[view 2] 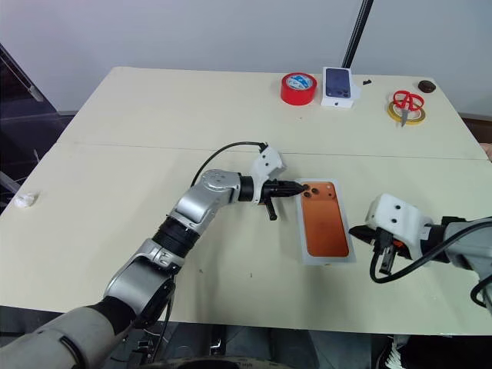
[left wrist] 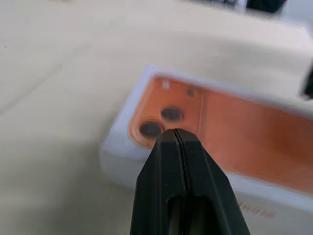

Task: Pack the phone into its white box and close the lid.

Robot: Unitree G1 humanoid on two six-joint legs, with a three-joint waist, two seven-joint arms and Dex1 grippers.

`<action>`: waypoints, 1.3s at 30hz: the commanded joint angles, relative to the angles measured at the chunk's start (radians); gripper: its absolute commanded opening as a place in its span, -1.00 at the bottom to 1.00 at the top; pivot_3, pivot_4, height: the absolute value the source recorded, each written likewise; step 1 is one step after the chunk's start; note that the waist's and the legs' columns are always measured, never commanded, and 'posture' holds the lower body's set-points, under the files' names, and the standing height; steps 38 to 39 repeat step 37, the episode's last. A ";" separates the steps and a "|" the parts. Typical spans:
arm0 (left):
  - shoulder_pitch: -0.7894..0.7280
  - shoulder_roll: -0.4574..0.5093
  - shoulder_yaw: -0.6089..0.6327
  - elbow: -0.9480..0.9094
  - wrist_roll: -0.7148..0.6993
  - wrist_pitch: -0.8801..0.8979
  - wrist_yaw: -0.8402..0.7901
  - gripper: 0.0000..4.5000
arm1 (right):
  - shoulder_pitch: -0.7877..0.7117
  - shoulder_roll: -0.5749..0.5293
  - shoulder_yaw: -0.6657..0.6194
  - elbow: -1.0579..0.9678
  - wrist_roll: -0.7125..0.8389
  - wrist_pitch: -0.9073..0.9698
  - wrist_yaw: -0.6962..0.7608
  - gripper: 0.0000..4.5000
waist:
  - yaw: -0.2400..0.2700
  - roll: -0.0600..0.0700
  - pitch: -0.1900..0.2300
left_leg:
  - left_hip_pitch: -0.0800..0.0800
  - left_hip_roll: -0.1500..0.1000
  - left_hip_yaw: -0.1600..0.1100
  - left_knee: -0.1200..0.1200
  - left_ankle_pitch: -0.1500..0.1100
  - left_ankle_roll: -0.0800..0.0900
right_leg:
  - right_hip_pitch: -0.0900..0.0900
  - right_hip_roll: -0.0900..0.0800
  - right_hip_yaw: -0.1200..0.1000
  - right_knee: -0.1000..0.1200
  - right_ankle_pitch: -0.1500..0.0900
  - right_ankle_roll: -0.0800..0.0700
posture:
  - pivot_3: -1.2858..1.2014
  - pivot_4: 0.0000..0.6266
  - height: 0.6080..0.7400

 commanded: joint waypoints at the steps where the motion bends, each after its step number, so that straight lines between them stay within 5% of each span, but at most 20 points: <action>1: -0.018 -0.014 -0.027 0.051 0.043 -0.047 0.007 -1.00 | 0.002 0.016 0.041 -0.033 -0.016 0.015 -0.045 -0.98 | 0.001 0.000 0.000 | 0.000 0.000 0.000 0.000 0.000 0.000 | 0.000 0.000 0.000 0.000 0.000 0.000 | 0.03 -0.52 0.77; 13: 0.027 0.062 0.121 -0.069 -0.032 -0.063 0.022 -1.00 | -0.130 0.049 0.043 0.010 -0.022 0.012 -0.156 -0.98 | -0.010 0.000 0.000 | 0.000 0.001 0.000 0.000 0.000 0.000 | -0.001 0.000 0.000 0.001 0.000 0.000 | 0.03 -0.52 0.77; 18: 0.157 0.244 0.332 -0.333 -0.159 0.051 0.042 -1.00 | -0.363 0.170 0.077 0.089 0.016 0.016 -0.263 -0.98 | -0.027 0.001 0.000 | 0.000 0.004 0.000 -0.001 0.000 0.000 | -0.002 0.000 0.001 0.003 0.000 0.000 | 0.03 -0.52 0.77; 27: 0.479 0.497 0.668 -0.631 -0.302 0.185 0.142 -1.00 | -0.556 0.361 0.204 0.308 0.022 -0.049 -0.316 -0.98 | -0.016 0.000 0.000 | 0.000 0.002 0.000 0.000 0.000 -0.001 | -0.001 -0.005 0.000 0.003 0.000 0.000 | 0.03 -0.52 0.77; 39: 0.657 0.532 0.744 -0.747 -0.349 0.218 0.241 -1.00 | -0.574 0.408 0.241 0.404 0.008 -0.118 -0.297 -0.98 | -0.004 0.000 0.000 | 0.000 0.002 0.001 0.000 0.000 -0.001 | -0.001 -0.007 0.000 0.001 0.000 0.000 | 0.03 -0.52 0.77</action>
